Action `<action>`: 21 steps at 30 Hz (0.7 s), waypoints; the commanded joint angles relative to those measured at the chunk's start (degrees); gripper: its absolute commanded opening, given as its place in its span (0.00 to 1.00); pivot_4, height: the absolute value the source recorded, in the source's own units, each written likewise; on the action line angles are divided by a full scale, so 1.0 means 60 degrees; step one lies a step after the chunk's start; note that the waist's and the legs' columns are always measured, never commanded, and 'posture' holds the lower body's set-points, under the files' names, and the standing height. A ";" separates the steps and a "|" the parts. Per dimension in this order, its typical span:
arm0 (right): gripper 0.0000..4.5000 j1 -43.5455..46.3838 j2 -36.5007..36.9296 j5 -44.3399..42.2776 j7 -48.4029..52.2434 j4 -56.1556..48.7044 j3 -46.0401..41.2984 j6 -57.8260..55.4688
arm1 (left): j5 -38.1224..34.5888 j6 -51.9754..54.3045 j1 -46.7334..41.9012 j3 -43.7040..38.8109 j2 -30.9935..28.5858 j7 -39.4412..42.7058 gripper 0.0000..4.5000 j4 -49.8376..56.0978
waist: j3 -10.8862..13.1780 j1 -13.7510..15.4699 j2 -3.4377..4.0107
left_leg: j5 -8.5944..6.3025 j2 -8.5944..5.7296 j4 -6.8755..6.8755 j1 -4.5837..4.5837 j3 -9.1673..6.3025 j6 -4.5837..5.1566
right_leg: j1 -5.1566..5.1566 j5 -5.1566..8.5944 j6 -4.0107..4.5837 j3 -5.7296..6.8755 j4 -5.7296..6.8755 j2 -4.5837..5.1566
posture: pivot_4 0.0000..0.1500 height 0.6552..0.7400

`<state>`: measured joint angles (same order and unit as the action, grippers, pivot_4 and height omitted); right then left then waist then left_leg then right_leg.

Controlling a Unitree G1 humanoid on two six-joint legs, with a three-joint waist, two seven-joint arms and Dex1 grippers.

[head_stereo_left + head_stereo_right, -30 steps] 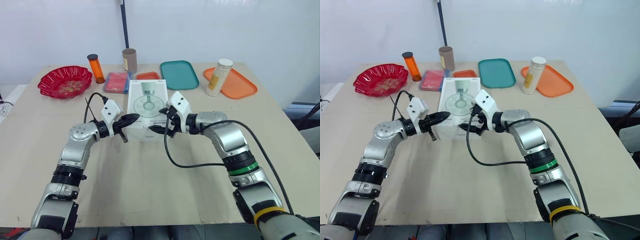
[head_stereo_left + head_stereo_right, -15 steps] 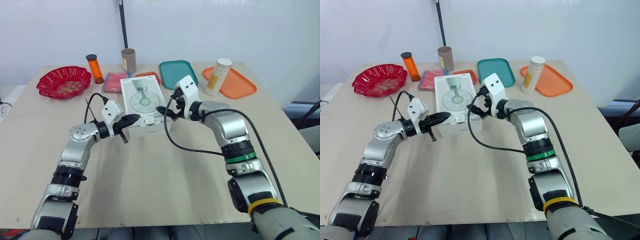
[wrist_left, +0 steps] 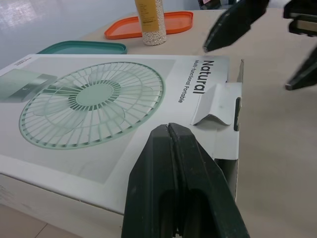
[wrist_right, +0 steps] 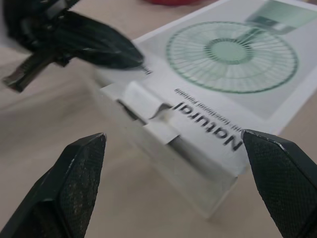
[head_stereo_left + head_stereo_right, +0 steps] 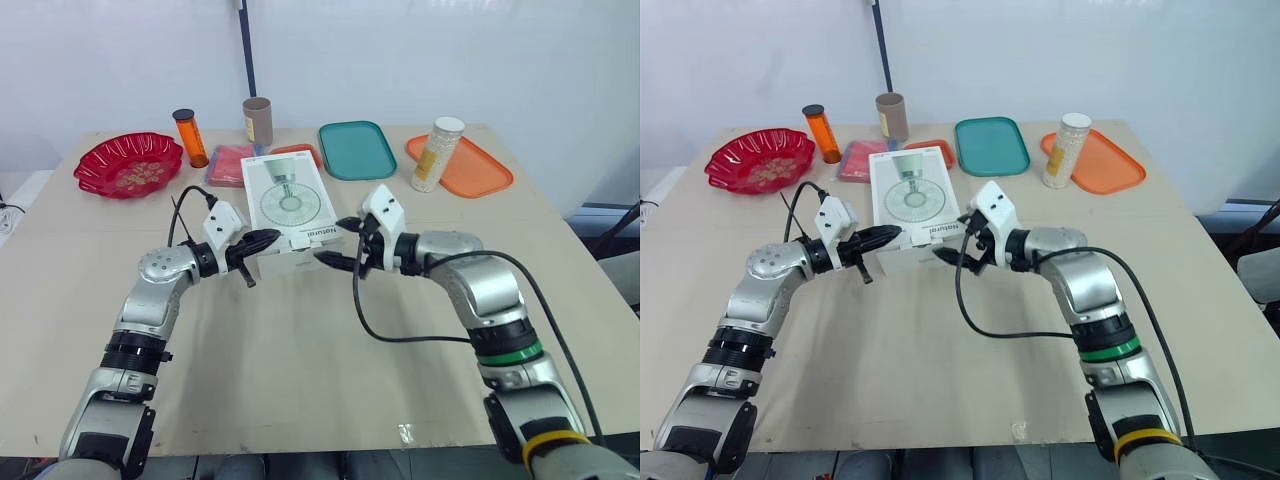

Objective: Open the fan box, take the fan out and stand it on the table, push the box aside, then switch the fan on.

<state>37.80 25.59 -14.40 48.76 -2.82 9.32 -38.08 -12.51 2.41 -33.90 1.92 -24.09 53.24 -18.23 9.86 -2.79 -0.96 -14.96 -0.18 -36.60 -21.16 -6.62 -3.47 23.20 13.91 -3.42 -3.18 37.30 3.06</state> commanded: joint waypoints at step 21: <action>1.00 -0.2386 0.1581 -0.0810 0.1345 -0.2910 0.0671 -0.0135 | 0.0180 0.0115 -0.0198 0.0103 -0.0395 0.0314 0.02 -0.0358 | -0.0009 -0.0014 -0.0005 | 0.0000 0.0003 0.0001 0.0002 -0.0001 0.0000 | -0.0002 0.0002 -0.0003 0.0000 -0.0007 -0.0006 | 1.00 1.00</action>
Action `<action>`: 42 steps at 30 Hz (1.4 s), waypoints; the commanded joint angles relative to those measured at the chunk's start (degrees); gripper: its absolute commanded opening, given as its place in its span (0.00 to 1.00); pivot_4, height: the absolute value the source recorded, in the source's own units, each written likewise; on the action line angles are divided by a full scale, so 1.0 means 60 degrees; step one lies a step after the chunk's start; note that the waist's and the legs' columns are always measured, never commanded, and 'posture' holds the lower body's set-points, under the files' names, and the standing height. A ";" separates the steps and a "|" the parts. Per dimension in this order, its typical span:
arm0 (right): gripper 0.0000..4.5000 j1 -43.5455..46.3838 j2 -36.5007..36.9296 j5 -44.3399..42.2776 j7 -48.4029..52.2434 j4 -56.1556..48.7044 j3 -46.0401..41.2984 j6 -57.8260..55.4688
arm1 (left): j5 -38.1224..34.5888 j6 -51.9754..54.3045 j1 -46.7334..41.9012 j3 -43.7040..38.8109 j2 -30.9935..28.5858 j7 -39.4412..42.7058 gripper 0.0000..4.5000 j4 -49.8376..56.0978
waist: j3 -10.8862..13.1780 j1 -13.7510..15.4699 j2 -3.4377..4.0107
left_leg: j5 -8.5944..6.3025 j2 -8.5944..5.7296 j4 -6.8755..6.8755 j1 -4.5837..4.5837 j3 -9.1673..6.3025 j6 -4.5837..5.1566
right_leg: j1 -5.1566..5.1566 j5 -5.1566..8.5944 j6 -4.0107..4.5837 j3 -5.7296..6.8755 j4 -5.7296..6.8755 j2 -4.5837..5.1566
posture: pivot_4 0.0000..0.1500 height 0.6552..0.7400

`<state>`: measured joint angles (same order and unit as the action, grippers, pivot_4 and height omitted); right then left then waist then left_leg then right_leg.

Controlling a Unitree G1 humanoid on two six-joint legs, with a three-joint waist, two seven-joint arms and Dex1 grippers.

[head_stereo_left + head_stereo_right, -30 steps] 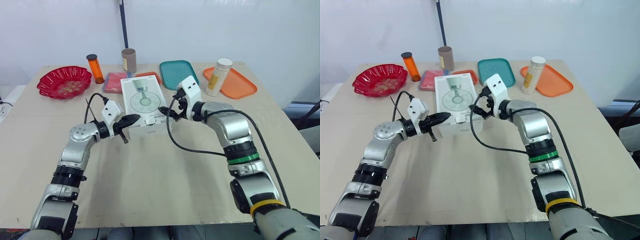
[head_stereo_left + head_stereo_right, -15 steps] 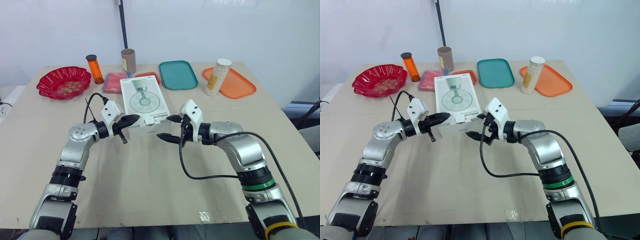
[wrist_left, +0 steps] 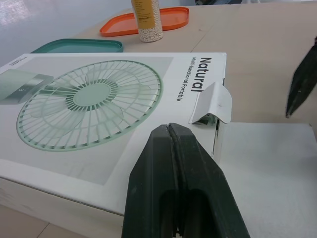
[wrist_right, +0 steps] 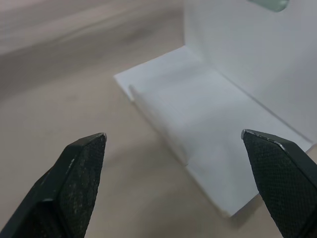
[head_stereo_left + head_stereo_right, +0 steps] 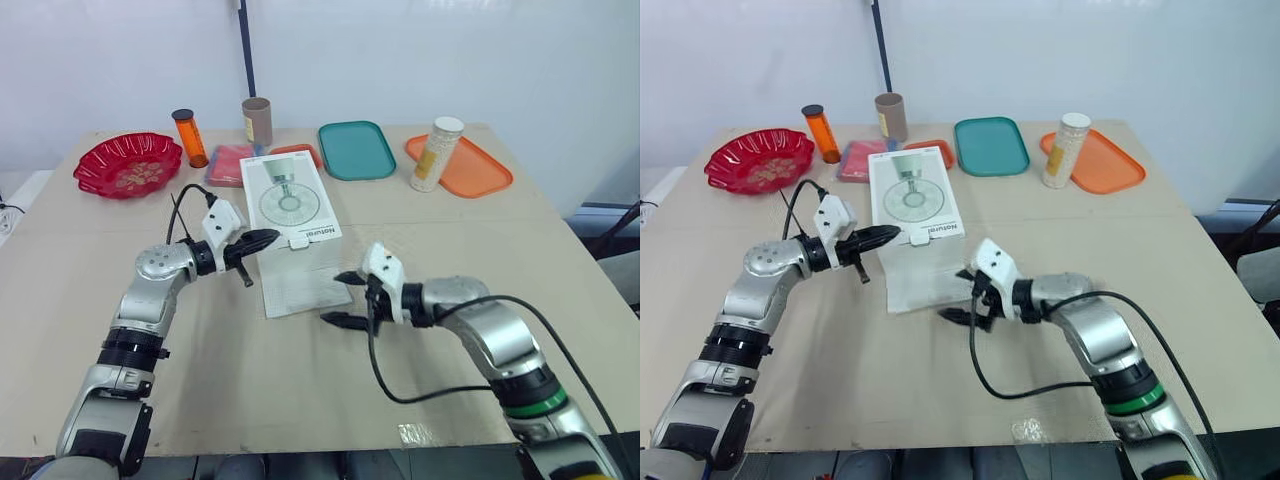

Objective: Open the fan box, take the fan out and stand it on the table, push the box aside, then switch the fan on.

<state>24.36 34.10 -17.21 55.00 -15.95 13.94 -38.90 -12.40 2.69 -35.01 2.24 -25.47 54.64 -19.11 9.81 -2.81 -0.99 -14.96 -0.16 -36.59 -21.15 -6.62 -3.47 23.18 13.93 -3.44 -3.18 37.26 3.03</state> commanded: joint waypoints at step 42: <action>1.00 0.1809 -0.1473 0.1033 -0.0879 0.3336 -0.0044 0.0935 | 0.0029 0.0280 0.0689 0.0036 -0.0356 -0.0139 0.02 0.0682 | -0.0002 -0.0009 -0.0001 | 0.0002 0.0001 0.0003 -0.0001 0.0000 0.0003 | 0.0001 -0.0002 0.0002 -0.0003 -0.0003 -0.0001 | 1.00 1.00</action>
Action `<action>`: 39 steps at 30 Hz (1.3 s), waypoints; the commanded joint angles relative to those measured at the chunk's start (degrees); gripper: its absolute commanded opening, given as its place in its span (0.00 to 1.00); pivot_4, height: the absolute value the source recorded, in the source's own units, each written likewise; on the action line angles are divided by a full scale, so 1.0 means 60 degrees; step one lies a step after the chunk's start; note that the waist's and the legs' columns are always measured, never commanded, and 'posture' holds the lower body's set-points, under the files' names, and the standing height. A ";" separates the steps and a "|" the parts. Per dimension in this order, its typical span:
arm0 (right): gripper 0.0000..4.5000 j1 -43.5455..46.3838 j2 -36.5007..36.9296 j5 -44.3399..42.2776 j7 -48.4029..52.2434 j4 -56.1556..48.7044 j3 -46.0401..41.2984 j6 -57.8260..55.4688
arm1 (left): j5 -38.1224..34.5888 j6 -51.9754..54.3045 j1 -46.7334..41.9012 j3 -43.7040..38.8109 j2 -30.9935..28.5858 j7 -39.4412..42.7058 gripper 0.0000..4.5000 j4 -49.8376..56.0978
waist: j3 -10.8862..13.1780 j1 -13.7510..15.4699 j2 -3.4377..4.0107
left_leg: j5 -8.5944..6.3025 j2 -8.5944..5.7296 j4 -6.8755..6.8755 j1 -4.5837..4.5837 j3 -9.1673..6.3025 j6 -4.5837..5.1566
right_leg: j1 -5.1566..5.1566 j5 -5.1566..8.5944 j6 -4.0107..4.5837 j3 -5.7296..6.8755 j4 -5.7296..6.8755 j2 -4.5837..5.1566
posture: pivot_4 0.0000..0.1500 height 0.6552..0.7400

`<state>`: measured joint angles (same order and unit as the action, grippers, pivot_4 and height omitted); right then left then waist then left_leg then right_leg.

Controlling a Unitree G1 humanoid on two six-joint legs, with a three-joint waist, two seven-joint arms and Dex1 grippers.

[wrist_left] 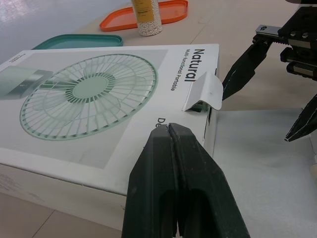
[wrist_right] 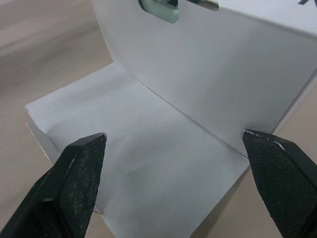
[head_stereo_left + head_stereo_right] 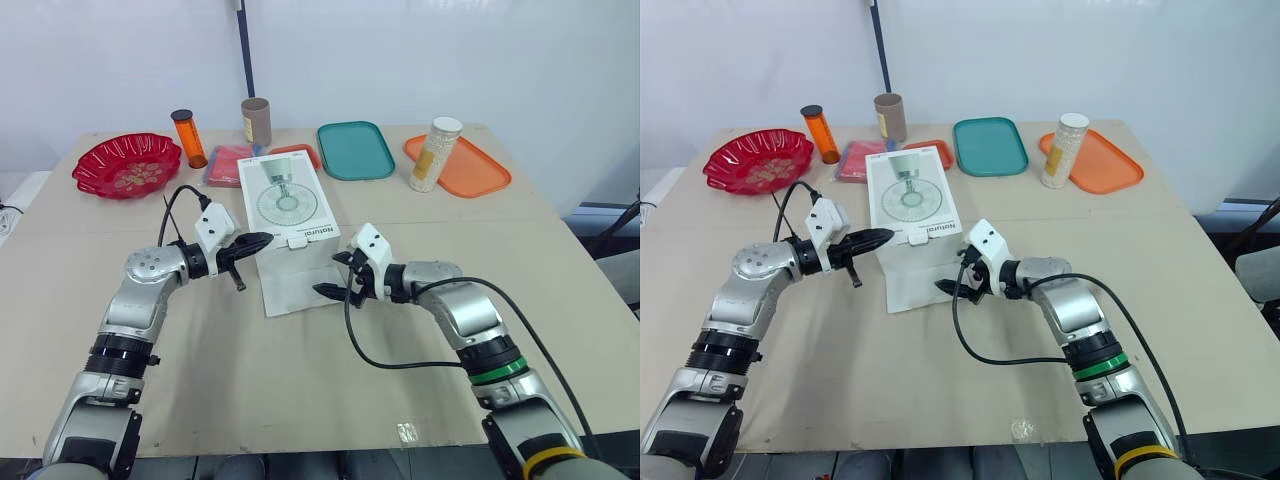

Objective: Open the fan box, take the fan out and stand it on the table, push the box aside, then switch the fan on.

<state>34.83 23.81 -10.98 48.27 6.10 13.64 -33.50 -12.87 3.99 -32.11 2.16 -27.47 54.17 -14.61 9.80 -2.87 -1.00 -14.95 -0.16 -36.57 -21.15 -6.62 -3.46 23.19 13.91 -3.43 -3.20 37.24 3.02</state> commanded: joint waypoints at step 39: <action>1.00 0.0546 -0.0470 0.0834 -0.0279 0.0926 -0.0067 0.0582 | 0.0184 -0.0071 0.0271 0.0164 0.0019 -0.0188 0.02 -0.0104 | -0.0001 0.0000 0.0002 | 0.0001 0.0000 -0.0001 0.0002 0.0001 -0.0001 | 0.0000 0.0000 0.0001 0.0000 0.0003 0.0001 | 1.00 1.00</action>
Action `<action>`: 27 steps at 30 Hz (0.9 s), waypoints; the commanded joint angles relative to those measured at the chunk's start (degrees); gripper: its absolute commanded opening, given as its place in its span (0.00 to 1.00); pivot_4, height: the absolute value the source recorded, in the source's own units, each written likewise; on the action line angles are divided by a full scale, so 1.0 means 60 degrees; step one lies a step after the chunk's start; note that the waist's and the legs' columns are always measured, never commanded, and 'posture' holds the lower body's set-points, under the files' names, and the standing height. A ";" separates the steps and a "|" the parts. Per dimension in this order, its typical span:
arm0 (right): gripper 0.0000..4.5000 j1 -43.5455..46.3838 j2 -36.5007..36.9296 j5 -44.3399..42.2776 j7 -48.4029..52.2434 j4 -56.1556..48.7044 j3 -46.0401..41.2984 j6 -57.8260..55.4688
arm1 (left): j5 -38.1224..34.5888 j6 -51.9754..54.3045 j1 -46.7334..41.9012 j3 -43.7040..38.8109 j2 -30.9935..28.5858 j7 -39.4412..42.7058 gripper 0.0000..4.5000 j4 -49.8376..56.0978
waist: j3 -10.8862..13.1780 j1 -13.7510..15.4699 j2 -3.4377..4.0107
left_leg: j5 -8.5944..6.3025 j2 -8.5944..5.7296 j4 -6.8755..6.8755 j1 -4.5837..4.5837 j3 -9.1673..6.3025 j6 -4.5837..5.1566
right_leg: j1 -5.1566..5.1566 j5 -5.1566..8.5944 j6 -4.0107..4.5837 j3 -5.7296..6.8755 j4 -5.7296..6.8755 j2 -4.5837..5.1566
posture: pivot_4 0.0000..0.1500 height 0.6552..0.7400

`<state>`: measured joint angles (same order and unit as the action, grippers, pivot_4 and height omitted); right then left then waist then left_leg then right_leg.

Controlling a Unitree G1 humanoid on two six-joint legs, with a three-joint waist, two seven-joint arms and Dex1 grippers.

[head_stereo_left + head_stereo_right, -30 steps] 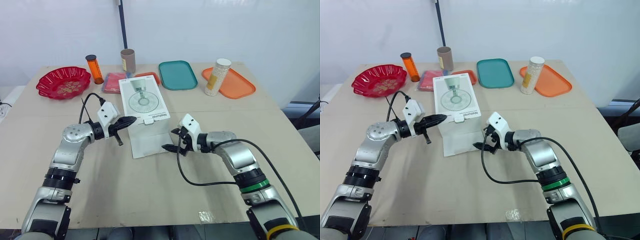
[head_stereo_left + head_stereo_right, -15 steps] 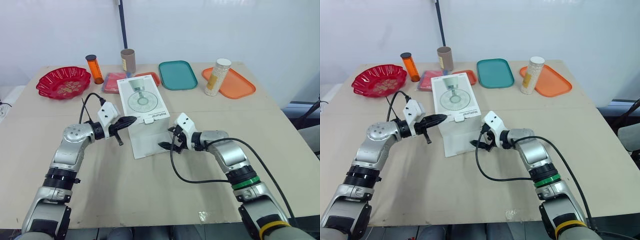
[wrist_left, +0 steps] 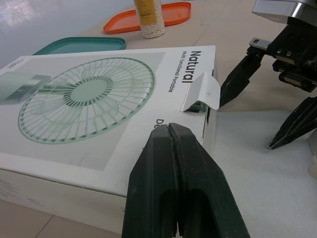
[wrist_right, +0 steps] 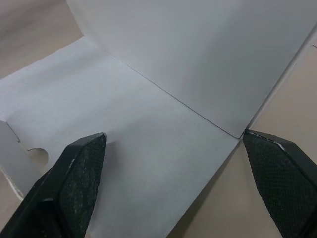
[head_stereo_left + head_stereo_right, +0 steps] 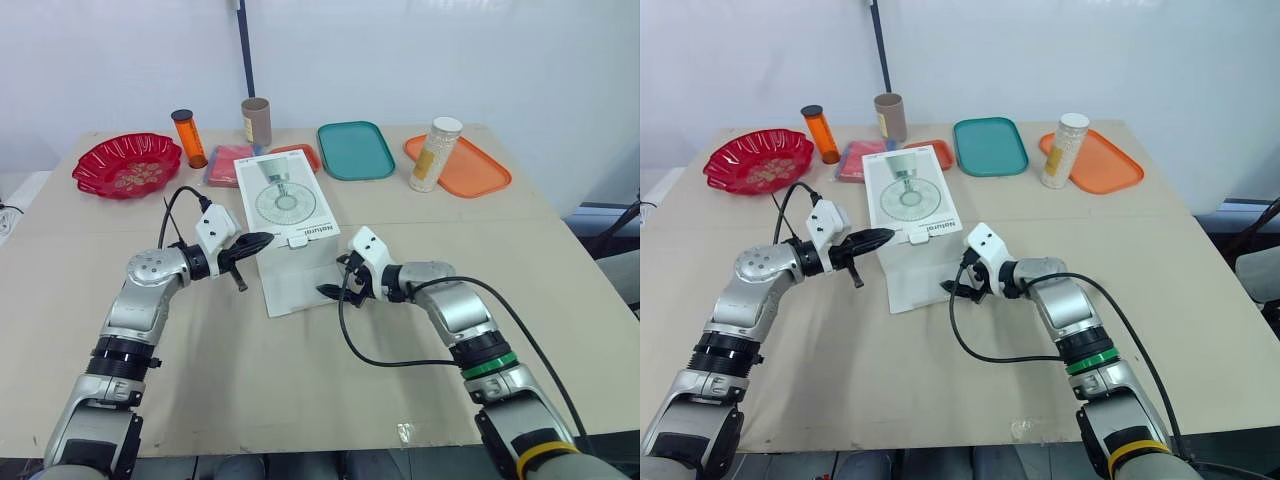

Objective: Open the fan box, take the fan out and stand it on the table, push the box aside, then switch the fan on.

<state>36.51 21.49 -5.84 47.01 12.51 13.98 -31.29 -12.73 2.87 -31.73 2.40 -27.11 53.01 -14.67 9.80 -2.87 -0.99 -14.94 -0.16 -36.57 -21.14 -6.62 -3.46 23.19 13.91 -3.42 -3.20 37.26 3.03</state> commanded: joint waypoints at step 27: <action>1.00 -0.0729 0.0431 -0.2101 0.1504 -0.2727 -0.0670 -0.0233 | -0.0173 0.0464 0.0338 -0.0047 -0.0943 0.0957 0.02 0.0499 | -0.0001 -0.0041 0.0002 | 0.0000 0.0003 0.0001 0.0000 -0.0001 0.0000 | 0.0003 0.0000 0.0000 0.0000 0.0001 -0.0003 | 1.00 1.00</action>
<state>31.94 23.86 -17.24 55.96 -1.47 11.18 -33.16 -13.88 4.92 -30.78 2.29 -31.08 57.11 -12.35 9.79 -3.12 -0.98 -14.95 -0.15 -36.56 -21.14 -6.63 -3.46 23.20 13.91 -3.42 -3.19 37.26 3.01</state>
